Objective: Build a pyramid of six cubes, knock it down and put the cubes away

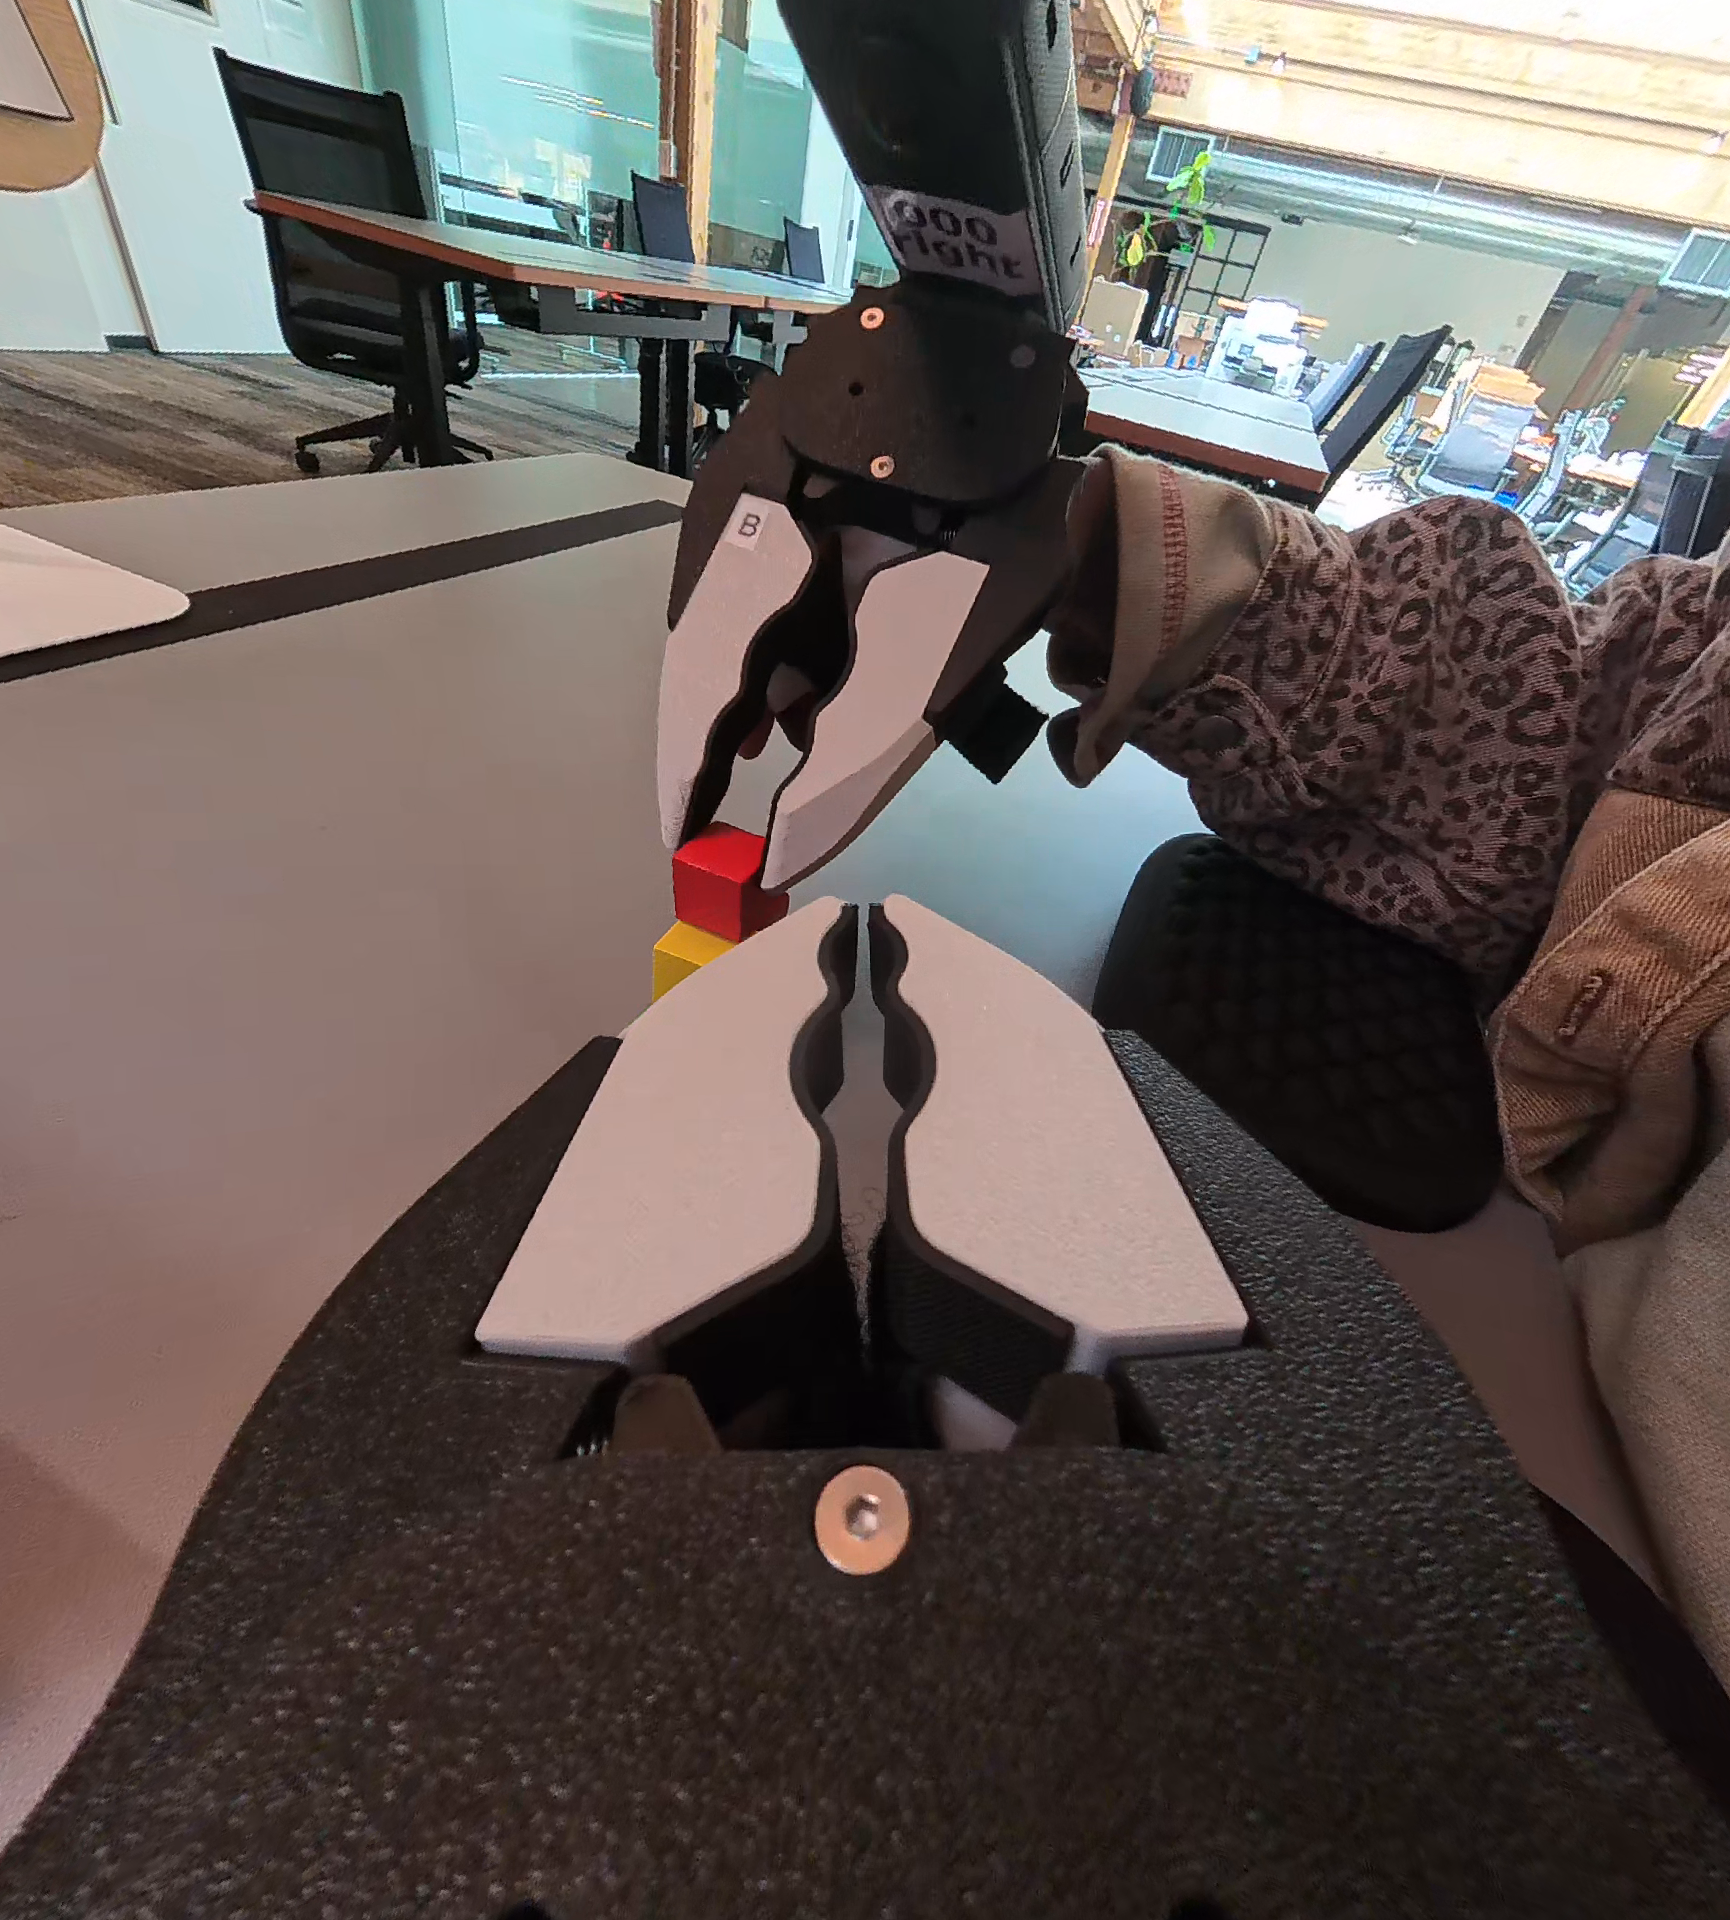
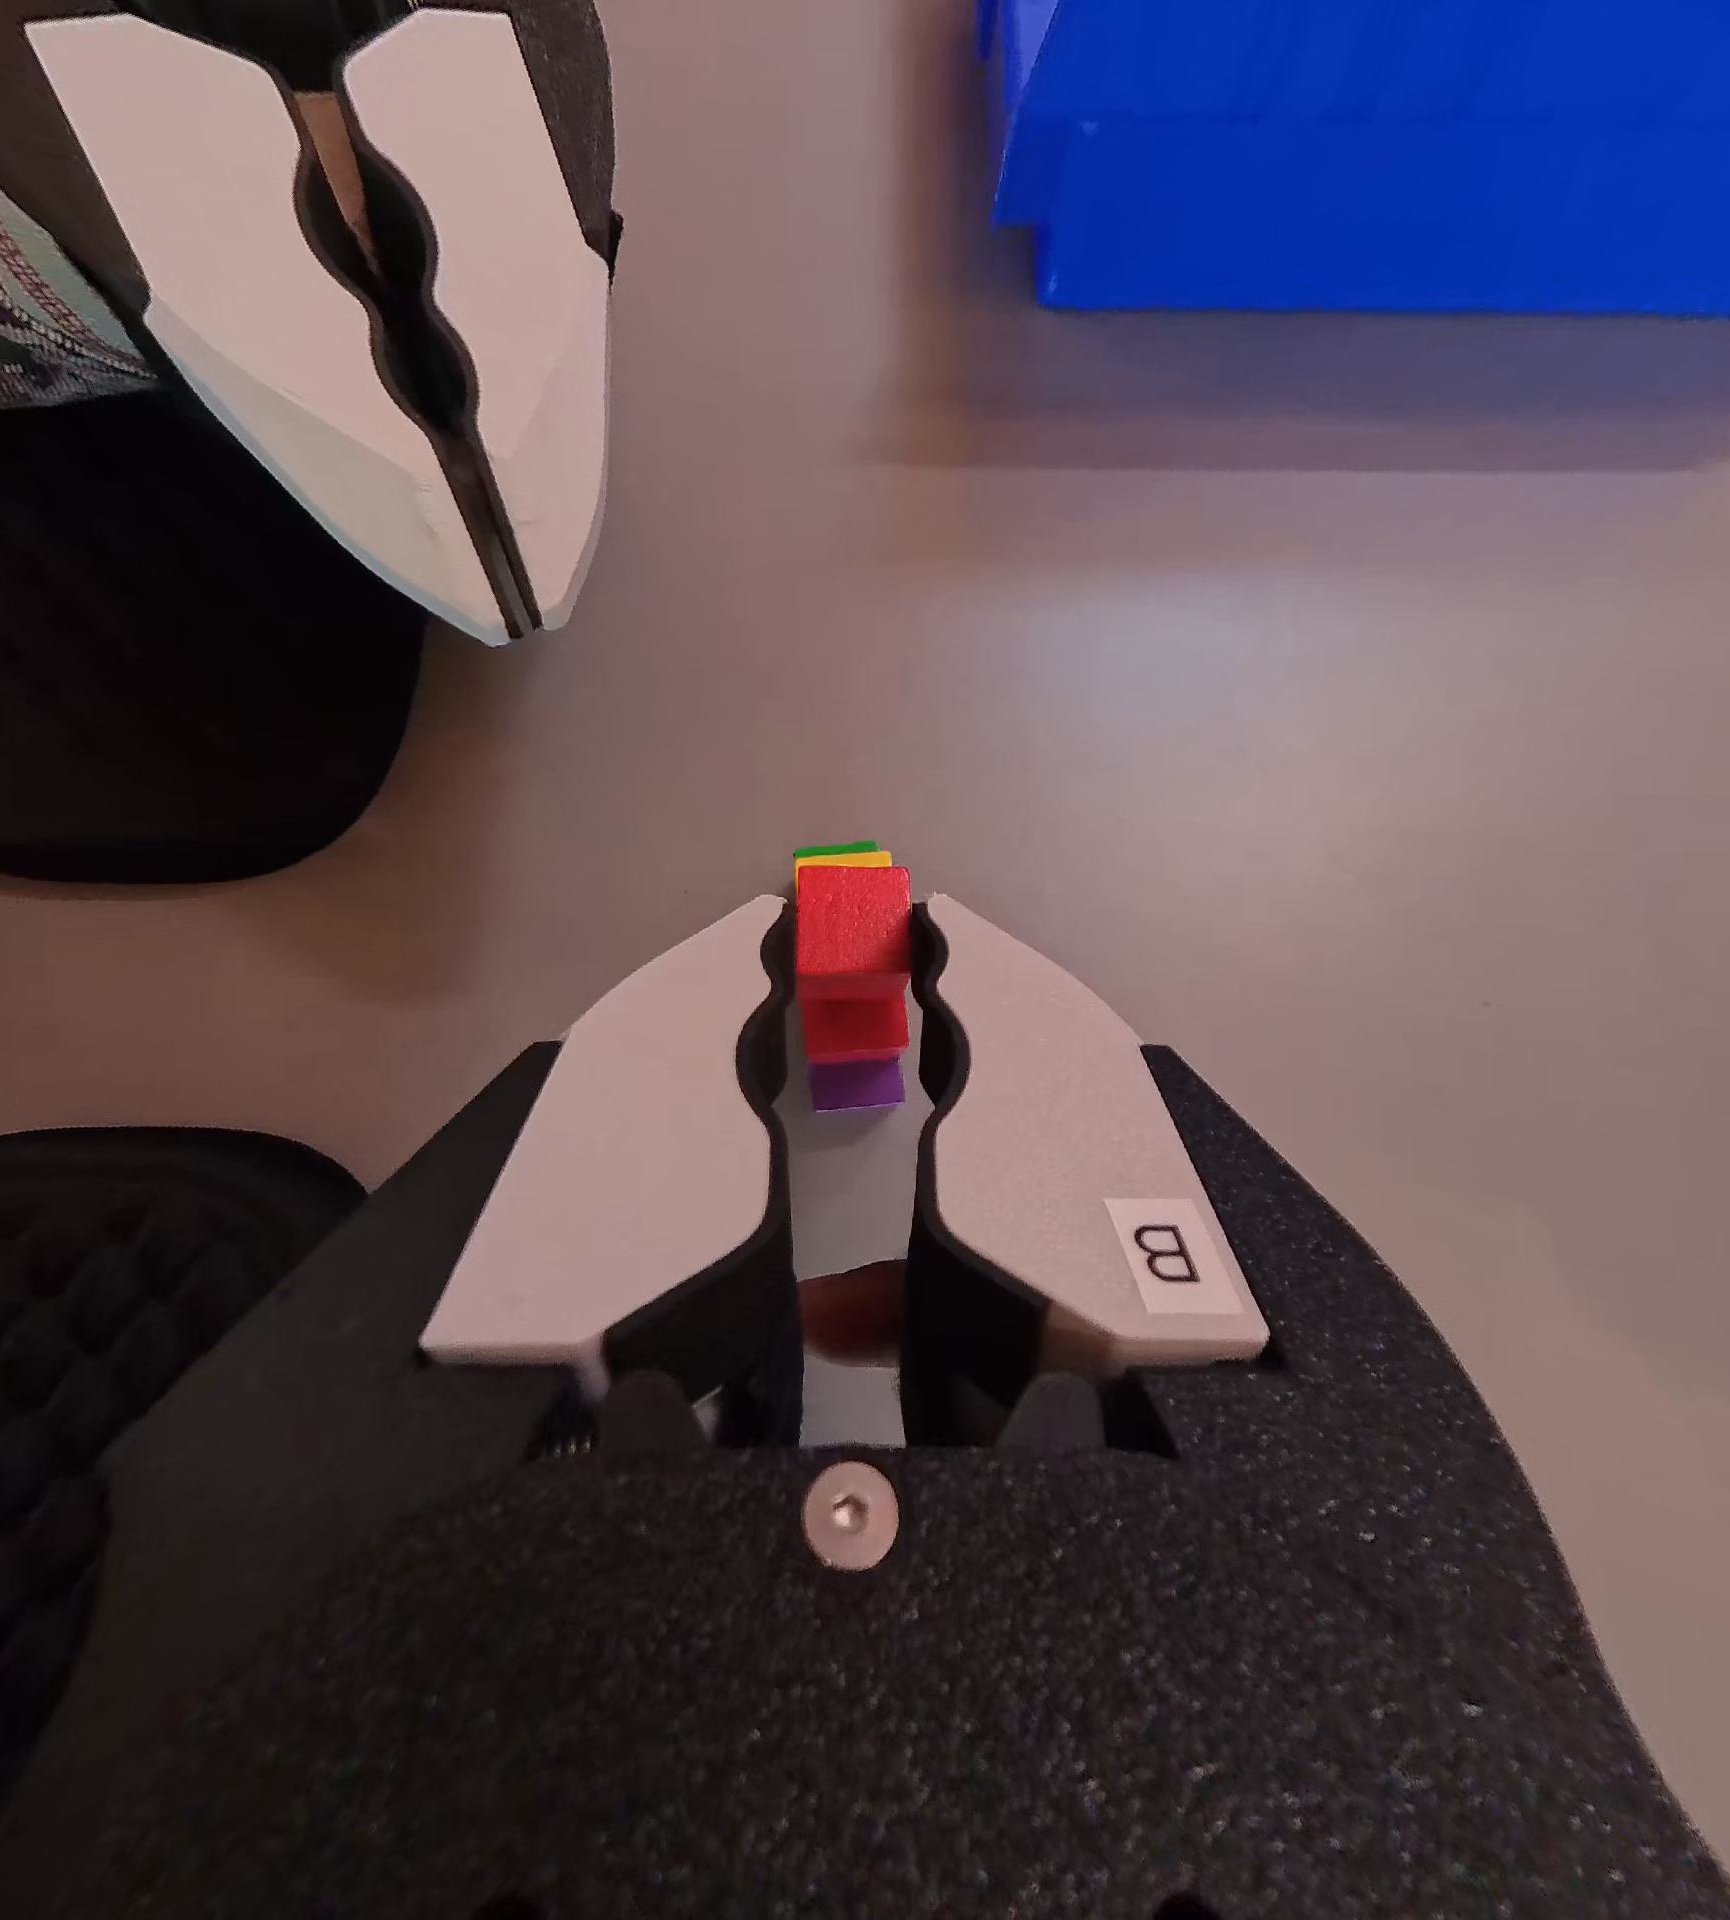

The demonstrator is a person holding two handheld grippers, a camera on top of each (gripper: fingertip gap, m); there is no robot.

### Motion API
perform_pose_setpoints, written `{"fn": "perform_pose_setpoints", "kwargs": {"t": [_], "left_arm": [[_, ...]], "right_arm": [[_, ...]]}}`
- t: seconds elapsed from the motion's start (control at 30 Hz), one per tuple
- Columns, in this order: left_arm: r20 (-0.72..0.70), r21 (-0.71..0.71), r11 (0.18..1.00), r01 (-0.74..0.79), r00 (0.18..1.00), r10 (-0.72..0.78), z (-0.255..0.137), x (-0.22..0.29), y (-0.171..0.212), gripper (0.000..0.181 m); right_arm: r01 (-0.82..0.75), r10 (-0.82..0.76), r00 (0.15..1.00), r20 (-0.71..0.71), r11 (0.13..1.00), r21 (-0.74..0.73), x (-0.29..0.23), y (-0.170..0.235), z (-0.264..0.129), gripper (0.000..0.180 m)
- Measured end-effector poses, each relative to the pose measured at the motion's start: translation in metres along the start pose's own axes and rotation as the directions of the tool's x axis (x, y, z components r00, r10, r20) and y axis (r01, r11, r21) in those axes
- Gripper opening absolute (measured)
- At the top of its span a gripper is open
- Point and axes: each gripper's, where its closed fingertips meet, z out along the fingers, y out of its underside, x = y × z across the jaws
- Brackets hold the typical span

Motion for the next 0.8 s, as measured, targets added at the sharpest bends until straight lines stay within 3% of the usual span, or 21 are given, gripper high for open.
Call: {"fn": "perform_pose_setpoints", "kwargs": {"t": [0.8], "left_arm": [[0.005, -0.008, 1.000, -0.003, 1.000, 0.003, -0.0003, -0.0008, 0.0012, 0.003]], "right_arm": [[-0.003, 0.003, 1.000, 0.003, 1.000, 0.008, -0.0017, 0.0009, 0.0000, 0.021]]}}
